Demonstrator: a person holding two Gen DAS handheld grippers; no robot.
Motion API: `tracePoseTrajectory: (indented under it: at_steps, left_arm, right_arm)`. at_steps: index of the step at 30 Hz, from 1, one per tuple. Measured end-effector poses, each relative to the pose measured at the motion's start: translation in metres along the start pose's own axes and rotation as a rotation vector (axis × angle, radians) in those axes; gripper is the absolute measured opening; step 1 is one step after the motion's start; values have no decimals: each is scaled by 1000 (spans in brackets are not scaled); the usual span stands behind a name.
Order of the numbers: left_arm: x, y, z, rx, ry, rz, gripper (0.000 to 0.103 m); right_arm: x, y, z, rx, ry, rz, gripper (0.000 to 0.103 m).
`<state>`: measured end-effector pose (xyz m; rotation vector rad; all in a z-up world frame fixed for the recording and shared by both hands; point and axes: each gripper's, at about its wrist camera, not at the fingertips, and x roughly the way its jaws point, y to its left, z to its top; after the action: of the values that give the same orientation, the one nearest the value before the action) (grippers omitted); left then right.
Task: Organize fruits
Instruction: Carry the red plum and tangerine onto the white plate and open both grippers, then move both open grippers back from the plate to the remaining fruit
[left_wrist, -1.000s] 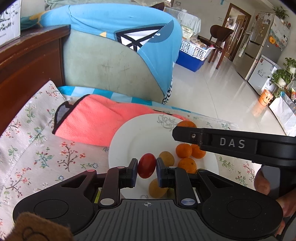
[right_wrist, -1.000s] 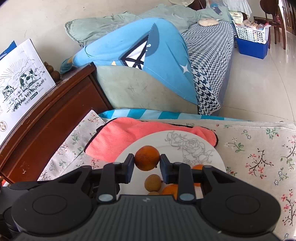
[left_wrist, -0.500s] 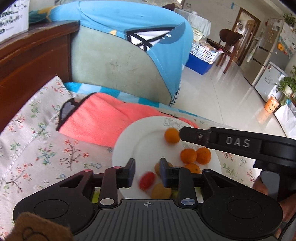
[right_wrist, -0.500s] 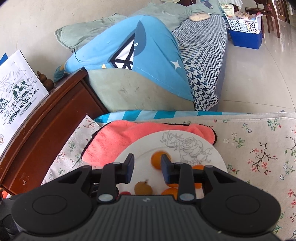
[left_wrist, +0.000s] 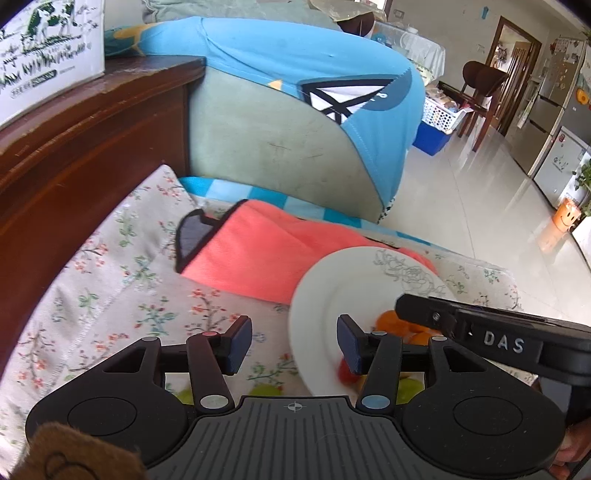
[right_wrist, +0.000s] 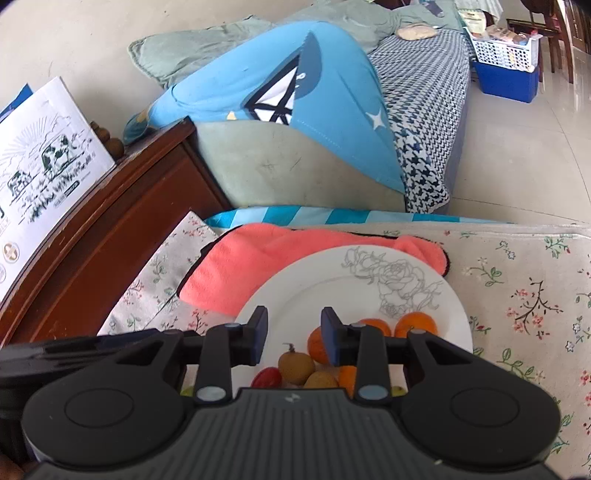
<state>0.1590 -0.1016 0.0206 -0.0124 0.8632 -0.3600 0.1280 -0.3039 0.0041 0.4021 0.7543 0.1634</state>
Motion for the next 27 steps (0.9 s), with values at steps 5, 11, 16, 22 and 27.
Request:
tracePoseTrajectory:
  at_steps: [5, 11, 16, 22, 27]
  left_arm:
    - [-9, 15, 2, 11, 7, 27, 51]
    - [-20, 38, 3, 1, 7, 70, 55]
    - [-28, 54, 4, -13, 4, 95, 58]
    - [-30, 67, 2, -9, 21, 112, 58]
    - [-29, 75, -5, 7, 38, 129, 58]
  right_arm:
    - [-5, 13, -7, -48, 6, 10, 35]
    - [-12, 34, -18, -104, 19, 43, 37]
    - [-16, 55, -32, -141, 34, 77, 38]
    - [-21, 74, -56, -167, 69, 89, 38]
    - [-22, 85, -76, -156, 98, 98, 38]
